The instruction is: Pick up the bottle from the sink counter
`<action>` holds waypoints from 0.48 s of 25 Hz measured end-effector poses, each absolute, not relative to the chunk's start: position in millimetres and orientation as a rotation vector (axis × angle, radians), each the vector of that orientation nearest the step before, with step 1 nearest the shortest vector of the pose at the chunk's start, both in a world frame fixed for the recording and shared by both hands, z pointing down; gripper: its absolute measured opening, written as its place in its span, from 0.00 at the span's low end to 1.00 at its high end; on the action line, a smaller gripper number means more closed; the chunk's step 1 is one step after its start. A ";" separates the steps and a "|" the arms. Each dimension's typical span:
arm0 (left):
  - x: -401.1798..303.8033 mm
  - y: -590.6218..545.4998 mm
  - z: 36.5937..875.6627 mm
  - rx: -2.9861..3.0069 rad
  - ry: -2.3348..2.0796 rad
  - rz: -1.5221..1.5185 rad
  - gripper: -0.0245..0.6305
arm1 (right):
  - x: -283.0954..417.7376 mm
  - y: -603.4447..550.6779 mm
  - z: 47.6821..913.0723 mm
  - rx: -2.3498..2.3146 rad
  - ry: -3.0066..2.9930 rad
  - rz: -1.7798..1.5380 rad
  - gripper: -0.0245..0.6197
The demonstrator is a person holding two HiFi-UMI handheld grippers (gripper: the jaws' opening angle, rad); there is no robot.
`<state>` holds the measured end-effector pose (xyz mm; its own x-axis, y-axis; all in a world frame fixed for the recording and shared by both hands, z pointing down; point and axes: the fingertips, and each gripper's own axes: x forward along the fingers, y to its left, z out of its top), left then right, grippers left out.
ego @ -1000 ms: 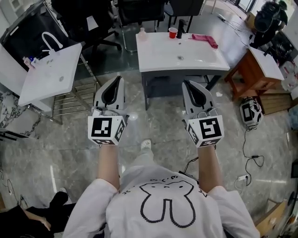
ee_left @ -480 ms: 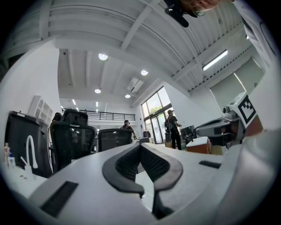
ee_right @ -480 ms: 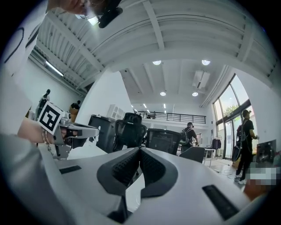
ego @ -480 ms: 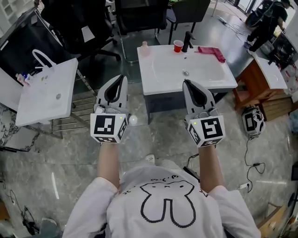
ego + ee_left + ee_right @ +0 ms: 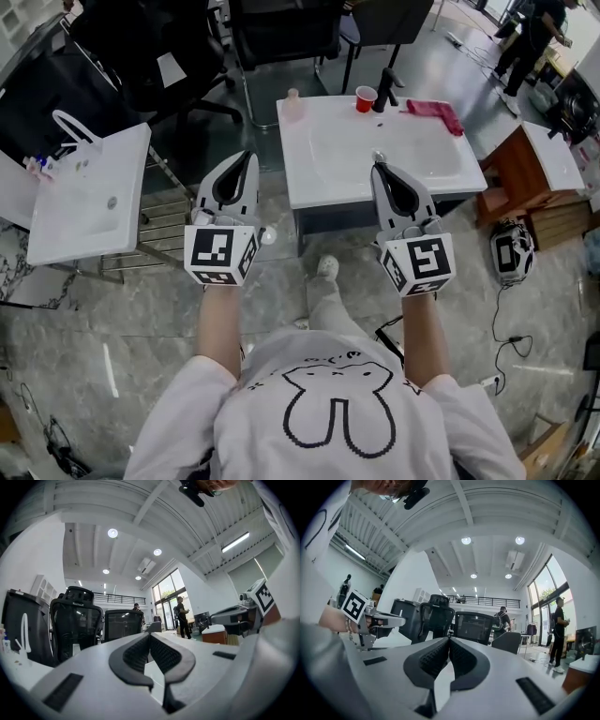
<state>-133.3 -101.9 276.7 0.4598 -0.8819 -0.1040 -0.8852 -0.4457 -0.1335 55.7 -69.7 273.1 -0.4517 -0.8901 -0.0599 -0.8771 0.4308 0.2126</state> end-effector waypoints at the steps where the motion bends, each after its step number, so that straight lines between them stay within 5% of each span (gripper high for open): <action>1: -131.6 -110.1 279.2 -2.536 1.552 0.021 0.05 | 57.3 -78.8 275.2 1.612 -2.609 -0.324 0.08; 12: -100.6 -237.9 300.2 -2.565 1.606 -0.022 0.32 | 92.2 -209.8 288.7 1.604 -2.635 -0.254 0.08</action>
